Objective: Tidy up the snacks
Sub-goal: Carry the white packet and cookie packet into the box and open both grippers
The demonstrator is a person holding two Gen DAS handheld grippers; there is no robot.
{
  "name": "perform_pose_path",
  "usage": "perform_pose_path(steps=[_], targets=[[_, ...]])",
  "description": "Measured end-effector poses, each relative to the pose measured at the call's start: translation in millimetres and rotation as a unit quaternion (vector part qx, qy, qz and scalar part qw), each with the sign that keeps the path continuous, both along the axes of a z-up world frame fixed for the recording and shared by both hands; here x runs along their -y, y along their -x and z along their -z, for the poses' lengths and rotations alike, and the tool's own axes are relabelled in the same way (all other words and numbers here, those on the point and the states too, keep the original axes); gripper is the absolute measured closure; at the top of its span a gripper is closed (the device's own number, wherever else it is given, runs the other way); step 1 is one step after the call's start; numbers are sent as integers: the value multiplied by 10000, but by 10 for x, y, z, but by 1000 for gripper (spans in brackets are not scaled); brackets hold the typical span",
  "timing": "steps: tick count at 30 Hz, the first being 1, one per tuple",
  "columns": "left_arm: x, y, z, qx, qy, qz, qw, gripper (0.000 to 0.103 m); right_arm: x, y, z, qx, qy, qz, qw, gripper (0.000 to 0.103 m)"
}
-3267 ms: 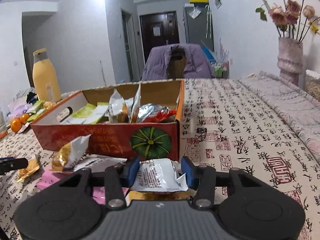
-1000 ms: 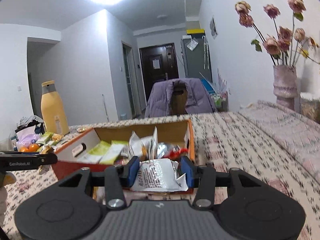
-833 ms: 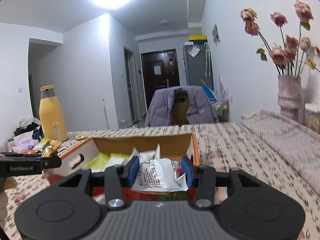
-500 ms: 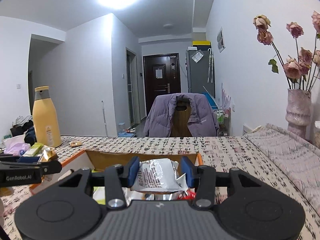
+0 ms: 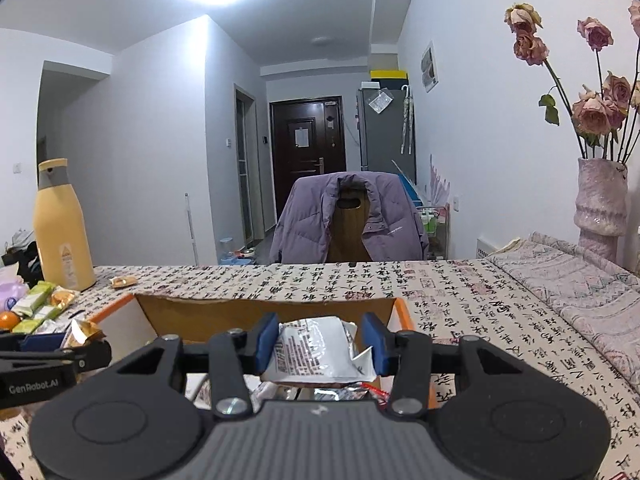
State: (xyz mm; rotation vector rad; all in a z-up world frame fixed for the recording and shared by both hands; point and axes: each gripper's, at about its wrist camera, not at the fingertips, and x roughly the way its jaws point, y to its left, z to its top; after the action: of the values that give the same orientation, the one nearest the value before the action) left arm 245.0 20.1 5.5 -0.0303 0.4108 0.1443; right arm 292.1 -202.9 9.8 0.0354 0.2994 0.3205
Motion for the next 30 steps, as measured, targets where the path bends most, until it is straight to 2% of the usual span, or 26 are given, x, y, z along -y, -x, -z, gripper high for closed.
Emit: perform_pose_path(steps=[2, 4, 6, 8, 9, 10, 11, 23, 30], targets=[[-7, 1, 24, 8, 34, 37, 10000, 45, 1, 2, 19, -2, 17, -64, 10000, 53], [-15, 20, 31, 59, 60, 29, 10000, 39, 22, 14, 22, -27, -69, -146, 9999, 43], [-33, 49, 18, 162, 83, -5, 9998, 32, 52, 34, 24, -34, -152, -212, 9997, 40], [-31, 76, 5, 239, 85, -44, 9997, 20, 73, 41, 20, -23, -195, -227, 9995, 24], [-31, 89, 3, 277, 87, -72, 9996, 15, 73, 51, 22, 1, -211, -219, 9995, 10], [-38, 98, 3, 316, 96, -112, 9994, 4, 81, 63, 21, 40, -224, -210, 9995, 1], [-44, 114, 4, 387, 115, -162, 9991, 0, 89, 77, 18, 91, -237, -202, 9995, 0], [-68, 100, 34, 445, 156, -269, 9985, 0, 124, 121, 8, 289, -208, -76, 9993, 0], [-34, 124, -54, 478, 173, -353, 9981, 0, 172, 192, -157, 270, -300, 128, 9991, 0]])
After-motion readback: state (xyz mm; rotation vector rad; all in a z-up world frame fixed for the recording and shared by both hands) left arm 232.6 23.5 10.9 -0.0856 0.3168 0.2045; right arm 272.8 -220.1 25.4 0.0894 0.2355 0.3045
